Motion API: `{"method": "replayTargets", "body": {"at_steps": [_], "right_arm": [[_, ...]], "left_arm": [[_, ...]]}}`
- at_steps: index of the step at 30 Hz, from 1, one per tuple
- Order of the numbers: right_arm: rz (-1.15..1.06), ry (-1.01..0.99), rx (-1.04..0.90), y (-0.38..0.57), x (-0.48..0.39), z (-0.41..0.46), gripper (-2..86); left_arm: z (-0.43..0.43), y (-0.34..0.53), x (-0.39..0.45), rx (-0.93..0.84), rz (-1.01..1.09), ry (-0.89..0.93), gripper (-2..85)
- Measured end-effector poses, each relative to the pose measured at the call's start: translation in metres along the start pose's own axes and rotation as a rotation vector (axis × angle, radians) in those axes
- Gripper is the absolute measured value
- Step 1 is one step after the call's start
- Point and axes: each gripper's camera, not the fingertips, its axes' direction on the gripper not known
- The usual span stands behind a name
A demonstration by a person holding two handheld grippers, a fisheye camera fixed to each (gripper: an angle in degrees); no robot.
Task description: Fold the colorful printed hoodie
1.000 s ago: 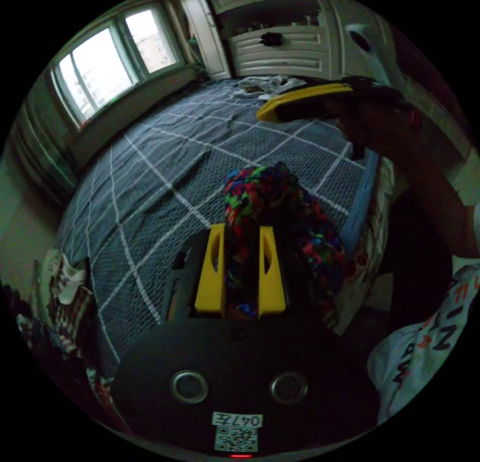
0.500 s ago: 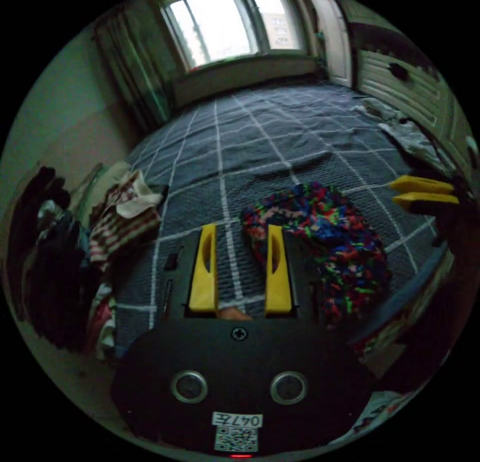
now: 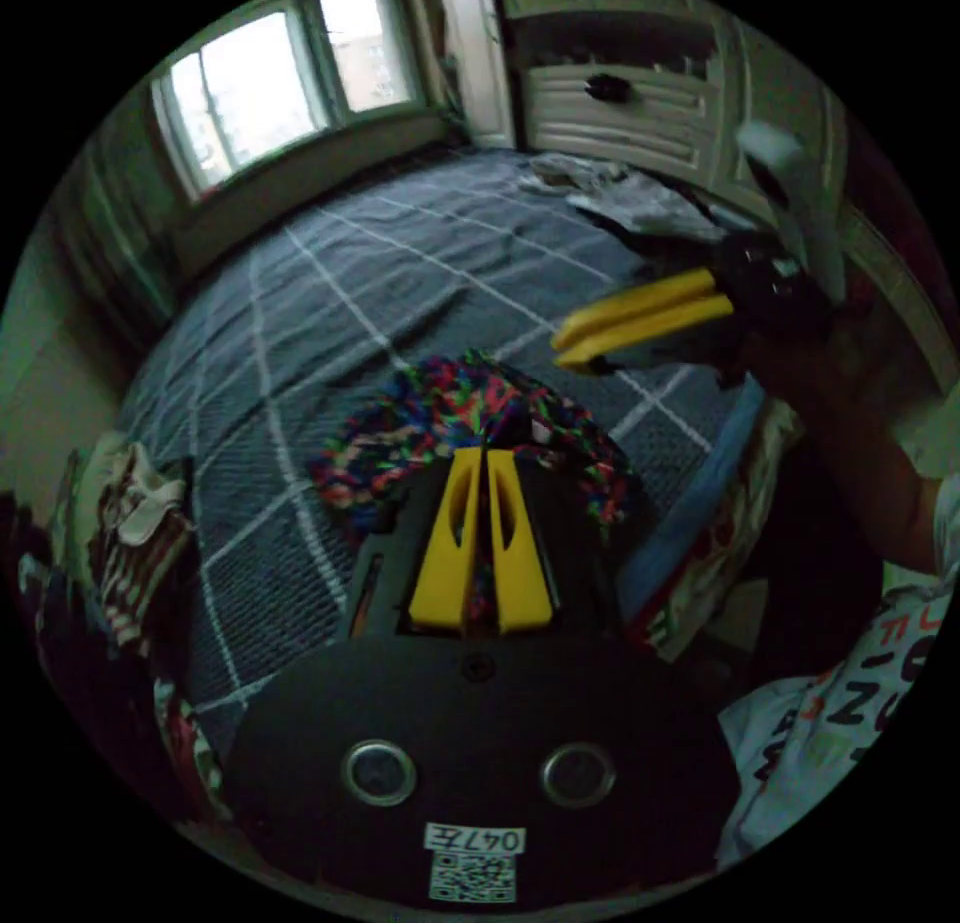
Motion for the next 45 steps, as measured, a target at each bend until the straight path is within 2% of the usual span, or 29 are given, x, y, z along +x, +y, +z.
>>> {"method": "replayTargets", "body": {"at_steps": [2,5,7,9,11,14,16,21,24,26,29,32,36,37,39,42,43,45], "right_arm": [[0.006,-0.048,0.041,-0.003,0.002,0.0,1.0],[0.03,-0.162,0.129,-0.007,0.007,-0.001,1.2],[0.065,-0.264,0.133,-0.012,0.01,0.008,1.6],[0.099,-0.307,0.089,-0.017,0.012,0.02,1.9],[0.101,-0.316,0.044,-0.022,0.01,0.03,2.3],[0.078,-0.279,-0.034,-0.032,0.007,0.044,2.8],[0.065,-0.224,-0.081,-0.036,0.004,0.051,3.0],[0.075,-0.168,-0.112,-0.041,0.007,0.062,3.8],[0.12,-0.161,-0.089,-0.045,0.014,0.068,4.2],[0.131,-0.173,-0.08,-0.048,0.018,0.073,3.5],[0.067,-0.25,-0.138,-0.055,0.015,0.085,0.7],[-0.049,-0.35,-0.2,-0.06,0.009,0.084,-0.3],[-0.319,-0.735,-0.176,-0.057,0.001,0.052,0.0],[-0.345,-0.745,-0.178,-0.054,0.0,0.045,0.5],[-0.277,-0.604,-0.138,-0.051,0.007,0.04,2.4],[-0.056,-0.38,0.013,-0.052,0.032,0.035,12.5],[-0.023,-0.36,0.099,-0.053,0.037,0.033,14.3],[0.005,-0.395,0.137,-0.057,0.038,0.038,15.4]], "left_arm": [[-0.042,0.016,-0.035,0.119,-0.16,-0.071,-0.5],[-0.084,0.055,-0.088,0.227,-0.435,-0.042,-0.8],[-0.094,0.083,-0.107,0.182,-0.532,-0.079,-0.8],[-0.096,0.114,-0.116,0.074,-0.628,-0.185,-0.7],[-0.102,0.155,-0.128,-0.07,-0.817,-0.352,-0.6],[-0.126,0.184,-0.134,-0.052,-0.897,-0.383,1.0],[-0.141,0.181,-0.132,0.01,-0.843,-0.337,3.6],[-0.142,0.127,-0.117,0.041,-0.498,-0.264,11.5],[-0.117,0.089,-0.122,-0.004,-0.404,-0.239,13.3],[-0.083,0.065,-0.134,-0.121,-0.407,-0.195,12.2],[-0.046,0.056,-0.145,-0.294,-0.414,-0.118,3.1],[-0.074,0.059,-0.135,-0.252,-0.321,-0.111,0.4],[-0.131,0.087,-0.123,-0.212,-0.242,-0.079,-0.2],[-0.143,0.1,-0.119,-0.257,-0.213,-0.071,-0.2],[-0.155,0.121,-0.111,-0.335,-0.165,-0.045,-0.3],[-0.172,0.147,-0.092,-0.399,-0.061,-0.002,-0.3],[-0.18,0.152,-0.087,-0.377,-0.059,-0.02,-0.4],[-0.189,0.157,-0.087,-0.345,-0.106,-0.051,-0.4]]}}
